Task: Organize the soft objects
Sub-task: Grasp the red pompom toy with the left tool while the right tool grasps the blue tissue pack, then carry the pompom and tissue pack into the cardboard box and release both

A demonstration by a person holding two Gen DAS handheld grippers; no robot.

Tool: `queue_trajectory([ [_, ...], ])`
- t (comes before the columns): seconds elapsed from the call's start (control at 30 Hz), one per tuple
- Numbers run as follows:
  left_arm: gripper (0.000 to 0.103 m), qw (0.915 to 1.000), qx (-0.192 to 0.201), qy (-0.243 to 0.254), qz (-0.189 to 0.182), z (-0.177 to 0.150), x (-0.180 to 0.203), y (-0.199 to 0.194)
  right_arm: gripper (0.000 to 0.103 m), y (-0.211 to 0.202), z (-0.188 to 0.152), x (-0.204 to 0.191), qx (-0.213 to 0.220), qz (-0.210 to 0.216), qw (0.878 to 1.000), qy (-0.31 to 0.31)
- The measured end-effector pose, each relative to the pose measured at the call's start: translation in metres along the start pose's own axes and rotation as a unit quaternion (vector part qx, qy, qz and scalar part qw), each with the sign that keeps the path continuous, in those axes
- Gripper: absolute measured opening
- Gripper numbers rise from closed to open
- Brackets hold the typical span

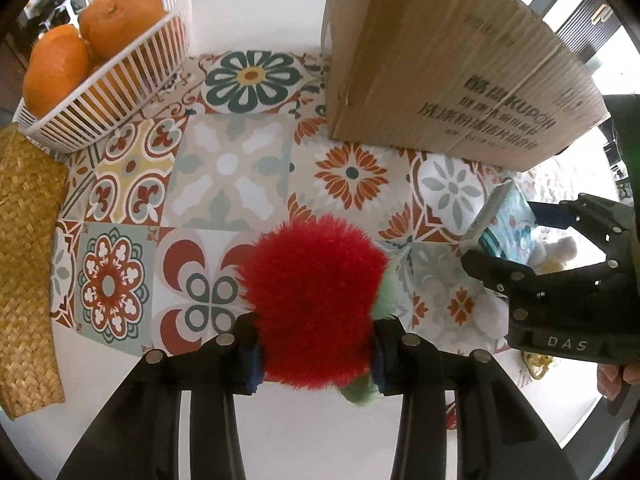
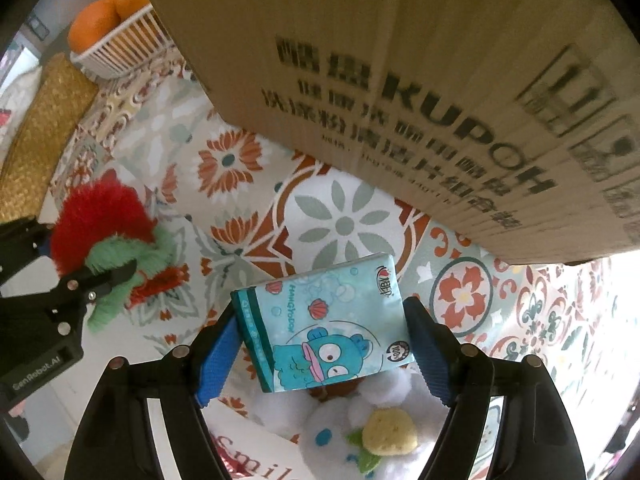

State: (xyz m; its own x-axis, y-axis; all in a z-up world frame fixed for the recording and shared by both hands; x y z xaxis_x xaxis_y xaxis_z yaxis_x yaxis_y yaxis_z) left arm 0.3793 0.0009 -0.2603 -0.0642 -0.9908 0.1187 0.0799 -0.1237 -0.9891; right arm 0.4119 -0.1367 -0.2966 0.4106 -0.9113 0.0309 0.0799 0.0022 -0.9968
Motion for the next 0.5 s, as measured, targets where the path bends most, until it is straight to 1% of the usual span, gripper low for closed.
queue_trajectory([
  [0.3,0.04,0.999,0.043,0.006,0.001,-0.005,-0.003,-0.038,0.079,-0.033,-0.011,-0.002,0.043,0.008,0.999,0.023],
  [0.5,0.04,0.9974,0.071,0.012,-0.003,0.002,0.012,-0.057,0.079,-0.064,-0.016,0.005,0.076,0.009,0.996,0.042],
])
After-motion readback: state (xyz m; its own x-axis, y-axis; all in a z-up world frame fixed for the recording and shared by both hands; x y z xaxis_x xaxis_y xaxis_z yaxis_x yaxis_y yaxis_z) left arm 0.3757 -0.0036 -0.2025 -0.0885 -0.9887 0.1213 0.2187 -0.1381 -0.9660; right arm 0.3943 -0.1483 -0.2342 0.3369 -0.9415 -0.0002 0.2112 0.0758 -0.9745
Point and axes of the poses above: each gripper's, at about its wrist camera, not at the fingertips, and y roughly the way its jaws point, x to its right, z to its top, the point moved 7 cm from there along y, roughly the way its jaws point, and after that the axes turned 8 degrees about -x, right-handed, at the moved point
